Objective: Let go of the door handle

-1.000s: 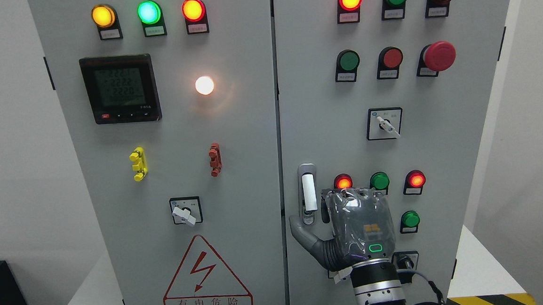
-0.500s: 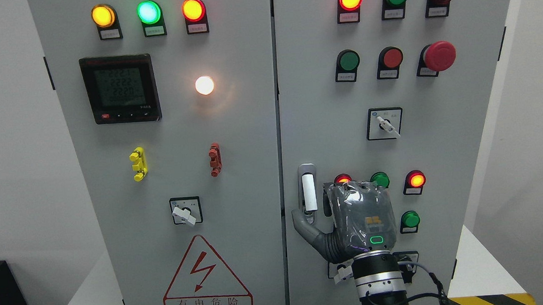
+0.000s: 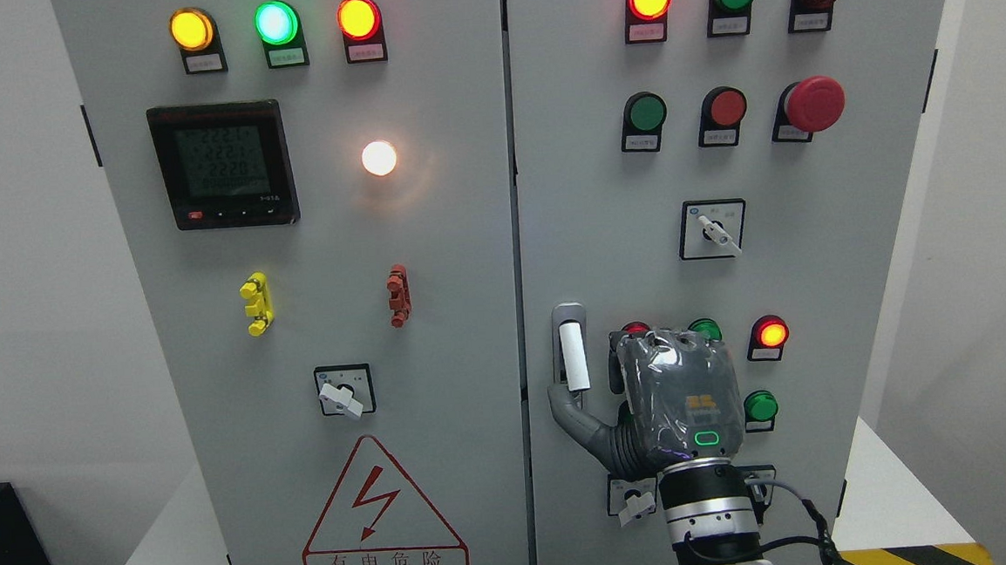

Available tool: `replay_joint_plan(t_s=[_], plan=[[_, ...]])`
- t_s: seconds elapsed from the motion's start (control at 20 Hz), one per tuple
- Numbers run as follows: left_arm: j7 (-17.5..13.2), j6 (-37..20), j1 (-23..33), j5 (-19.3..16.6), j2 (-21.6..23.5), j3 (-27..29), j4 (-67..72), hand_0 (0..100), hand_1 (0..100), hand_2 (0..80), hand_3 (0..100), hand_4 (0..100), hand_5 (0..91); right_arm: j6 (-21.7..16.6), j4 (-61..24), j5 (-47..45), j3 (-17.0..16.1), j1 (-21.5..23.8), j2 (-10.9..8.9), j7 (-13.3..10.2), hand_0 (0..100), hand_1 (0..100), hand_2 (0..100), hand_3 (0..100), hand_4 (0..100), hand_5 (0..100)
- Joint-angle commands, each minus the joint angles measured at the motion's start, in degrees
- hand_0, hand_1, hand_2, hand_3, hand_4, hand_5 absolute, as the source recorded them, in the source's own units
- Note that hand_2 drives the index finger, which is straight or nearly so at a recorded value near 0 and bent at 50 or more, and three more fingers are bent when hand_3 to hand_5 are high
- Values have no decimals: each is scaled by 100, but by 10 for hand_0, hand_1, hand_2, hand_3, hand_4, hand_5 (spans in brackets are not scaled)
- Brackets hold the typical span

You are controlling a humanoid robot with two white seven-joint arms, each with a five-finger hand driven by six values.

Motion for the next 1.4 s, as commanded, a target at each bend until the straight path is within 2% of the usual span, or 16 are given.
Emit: replay_joint_plan(t_s=[0.0,0.35,1.35], plan=[[-17,-2,0,0,0,-114,-97,0,0,25,85,11,0,9,14,1,-80,15,3,-20,231,392,812,1000,984,967],[-17,-2,0,0,0,-114,-97,0,0,25,84,12,0,9,-3,1,-124,15,3,-28,288,394,813,1000,985,967],[-17,-2,0,0,0,-114,-97,0,0,24,83,12,0,9,-83,10,-256,24,3,-46,327,412,814,1000,986,967]])
